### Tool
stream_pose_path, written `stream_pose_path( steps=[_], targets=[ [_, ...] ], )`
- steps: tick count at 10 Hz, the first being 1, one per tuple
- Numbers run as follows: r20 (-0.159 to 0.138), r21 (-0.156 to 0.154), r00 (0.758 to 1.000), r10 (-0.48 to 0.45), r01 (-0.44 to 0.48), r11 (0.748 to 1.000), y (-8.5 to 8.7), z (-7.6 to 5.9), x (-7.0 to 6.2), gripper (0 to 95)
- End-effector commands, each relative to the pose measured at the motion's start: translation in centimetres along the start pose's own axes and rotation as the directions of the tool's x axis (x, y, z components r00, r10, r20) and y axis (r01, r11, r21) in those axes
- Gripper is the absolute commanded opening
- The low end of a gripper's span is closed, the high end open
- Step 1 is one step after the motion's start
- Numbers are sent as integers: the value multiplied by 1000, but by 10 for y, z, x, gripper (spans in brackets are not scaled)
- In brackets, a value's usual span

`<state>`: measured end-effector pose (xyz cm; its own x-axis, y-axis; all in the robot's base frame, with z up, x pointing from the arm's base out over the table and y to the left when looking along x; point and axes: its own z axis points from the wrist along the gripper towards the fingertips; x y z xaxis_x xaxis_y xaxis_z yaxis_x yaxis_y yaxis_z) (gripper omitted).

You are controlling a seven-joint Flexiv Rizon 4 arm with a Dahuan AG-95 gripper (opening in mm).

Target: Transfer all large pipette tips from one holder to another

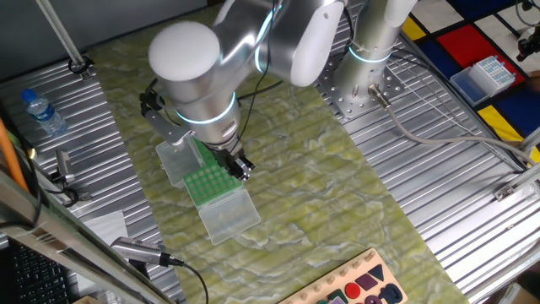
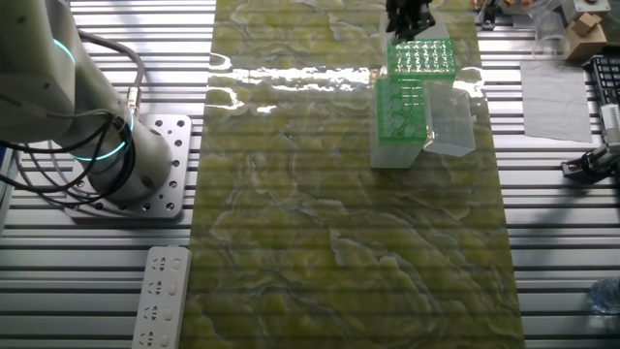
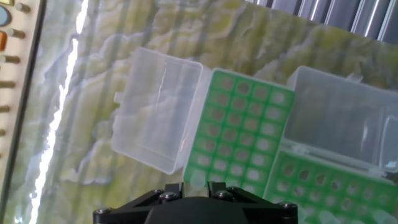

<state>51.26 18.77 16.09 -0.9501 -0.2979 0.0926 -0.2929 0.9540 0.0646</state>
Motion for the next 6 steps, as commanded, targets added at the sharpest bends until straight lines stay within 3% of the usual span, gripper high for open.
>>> stream_pose_path(
  steps=[1,5,6],
  targets=[
    [5,3,1000,0,0,1000,0,3,1,190],
    [34,12,999,1,-2,1000,-1,9,1,190],
    [39,13,999,3,-4,1000,-1,10,1,0]
  ],
)
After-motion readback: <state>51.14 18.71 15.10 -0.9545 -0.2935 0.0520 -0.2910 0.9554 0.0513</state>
